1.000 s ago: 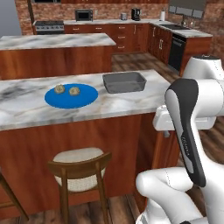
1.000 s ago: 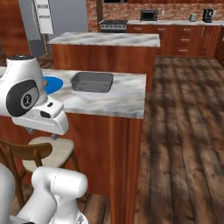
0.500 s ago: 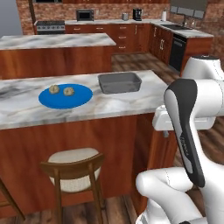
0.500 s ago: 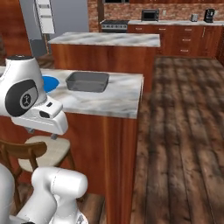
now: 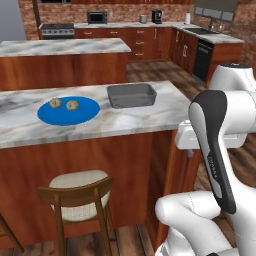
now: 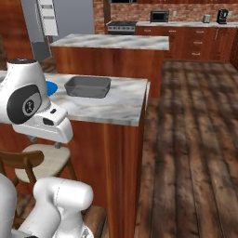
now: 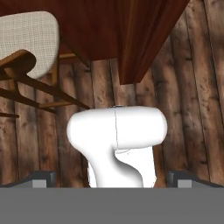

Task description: Place two dumplings into each of the tupperware containers and then place the containers in the fridge.

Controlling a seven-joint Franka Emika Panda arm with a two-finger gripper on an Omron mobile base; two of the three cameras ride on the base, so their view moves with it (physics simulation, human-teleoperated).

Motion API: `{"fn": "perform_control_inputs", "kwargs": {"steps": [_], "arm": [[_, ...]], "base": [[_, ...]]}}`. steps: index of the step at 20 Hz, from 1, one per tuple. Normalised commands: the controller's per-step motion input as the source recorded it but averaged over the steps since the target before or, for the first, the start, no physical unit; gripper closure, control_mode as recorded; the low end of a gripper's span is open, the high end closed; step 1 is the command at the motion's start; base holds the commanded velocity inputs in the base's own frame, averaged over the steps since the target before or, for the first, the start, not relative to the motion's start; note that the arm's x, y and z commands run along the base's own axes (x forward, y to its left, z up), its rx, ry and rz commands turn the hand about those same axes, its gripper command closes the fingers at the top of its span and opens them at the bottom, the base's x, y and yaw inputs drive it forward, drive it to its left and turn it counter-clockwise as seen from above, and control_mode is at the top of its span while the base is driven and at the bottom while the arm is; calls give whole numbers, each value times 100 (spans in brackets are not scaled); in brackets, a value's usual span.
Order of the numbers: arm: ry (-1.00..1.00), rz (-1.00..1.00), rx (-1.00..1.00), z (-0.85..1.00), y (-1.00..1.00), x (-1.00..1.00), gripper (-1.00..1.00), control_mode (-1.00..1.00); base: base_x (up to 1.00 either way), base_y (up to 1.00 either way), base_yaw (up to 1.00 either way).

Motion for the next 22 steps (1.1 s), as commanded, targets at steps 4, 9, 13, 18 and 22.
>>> {"fn": "perform_control_inputs", "kwargs": {"steps": [4,9,13,18,22], "arm": [[0,0,0,0,0,0,-100,100],[0,0,0,0,0,0,-100,100],[0,0,0,0,0,0,-100,100],[0,0,0,0,0,0,-100,100],[-2,3,0,12,14,-3,-100,-100]], "base": [[94,0,2],[70,-1,2],[0,0,0],[0,0,0],[0,0,0]]}}
